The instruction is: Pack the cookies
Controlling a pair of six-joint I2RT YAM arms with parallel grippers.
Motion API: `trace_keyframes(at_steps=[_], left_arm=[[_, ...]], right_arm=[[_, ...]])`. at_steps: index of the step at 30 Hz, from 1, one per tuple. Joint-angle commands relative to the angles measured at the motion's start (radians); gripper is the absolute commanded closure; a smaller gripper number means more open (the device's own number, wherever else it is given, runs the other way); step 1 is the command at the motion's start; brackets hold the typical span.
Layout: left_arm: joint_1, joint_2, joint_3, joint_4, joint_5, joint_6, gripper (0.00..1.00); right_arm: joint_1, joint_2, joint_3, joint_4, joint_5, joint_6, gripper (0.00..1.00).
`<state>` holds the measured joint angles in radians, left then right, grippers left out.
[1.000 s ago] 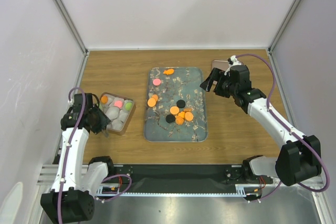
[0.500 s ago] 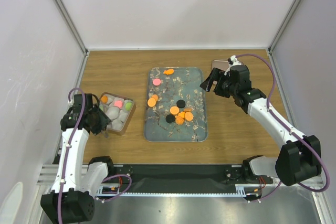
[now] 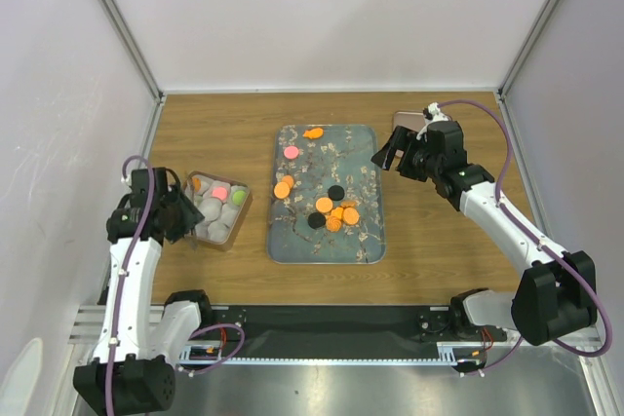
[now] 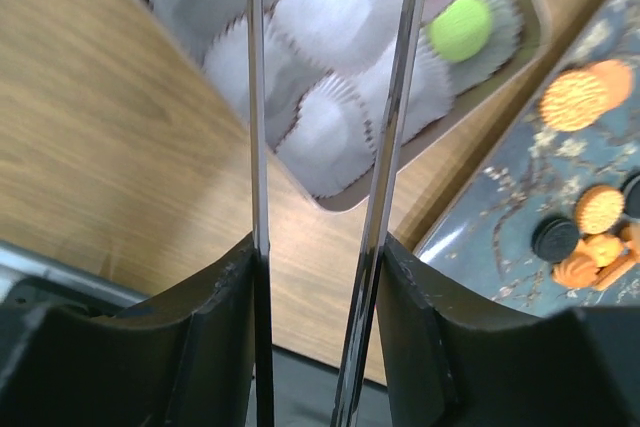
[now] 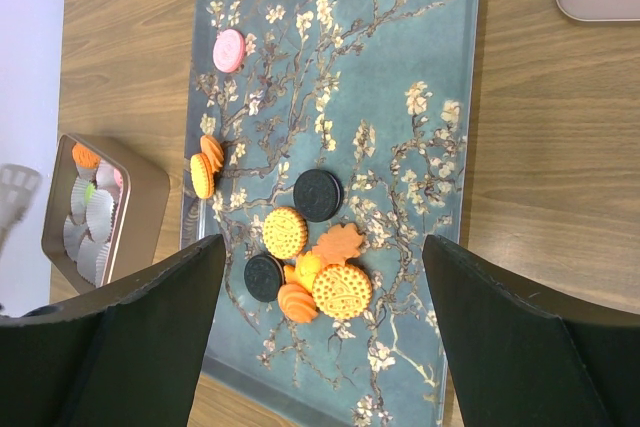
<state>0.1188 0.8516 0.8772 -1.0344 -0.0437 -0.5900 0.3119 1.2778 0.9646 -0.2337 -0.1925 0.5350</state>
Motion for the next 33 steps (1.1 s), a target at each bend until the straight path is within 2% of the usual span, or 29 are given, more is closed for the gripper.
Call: trace_keyframes(at_steps=[1,5,6,9,12,15,21,27,33], left_arm=[[-0.034,0.009,0.104,0.04,0.016,0.056,0.5],[-0.209,0.102,0.19,0.063,-0.07,0.039,0.49],[-0.294,0.128,0.21,0.069,-0.087,0.033,0.49],[-0.44,0.277,0.299,0.109,-0.125,0.039,0.49],[-0.545,0.438,0.428,0.146,-0.142,0.062,0.48],[-0.603,0.599,0.53,0.175,-0.111,0.107,0.47],[-0.633,0.841,0.686,0.204,-0.061,0.136,0.48],[-0.633,0.943,0.759,0.197,-0.085,0.136,0.48],[-0.631,0.992,0.761,0.203,-0.094,0.124,0.48]], right_arm=[[-0.002,-0.015,0.017,0.031,0.001,0.0,0.13],[-0.002,-0.009,0.02,0.028,0.007,-0.003,0.13],[-0.004,-0.008,0.019,0.028,0.013,-0.003,0.13],[-0.005,-0.005,0.02,0.023,0.021,-0.009,0.13],[-0.007,-0.006,0.022,0.019,0.028,-0.01,0.13],[-0.005,-0.009,0.022,0.02,0.027,-0.009,0.13],[-0.007,-0.008,0.022,0.022,0.027,-0.009,0.13],[-0.007,-0.012,0.022,0.022,0.028,-0.007,0.13],[-0.005,-0.012,0.02,0.022,0.022,-0.004,0.13]])
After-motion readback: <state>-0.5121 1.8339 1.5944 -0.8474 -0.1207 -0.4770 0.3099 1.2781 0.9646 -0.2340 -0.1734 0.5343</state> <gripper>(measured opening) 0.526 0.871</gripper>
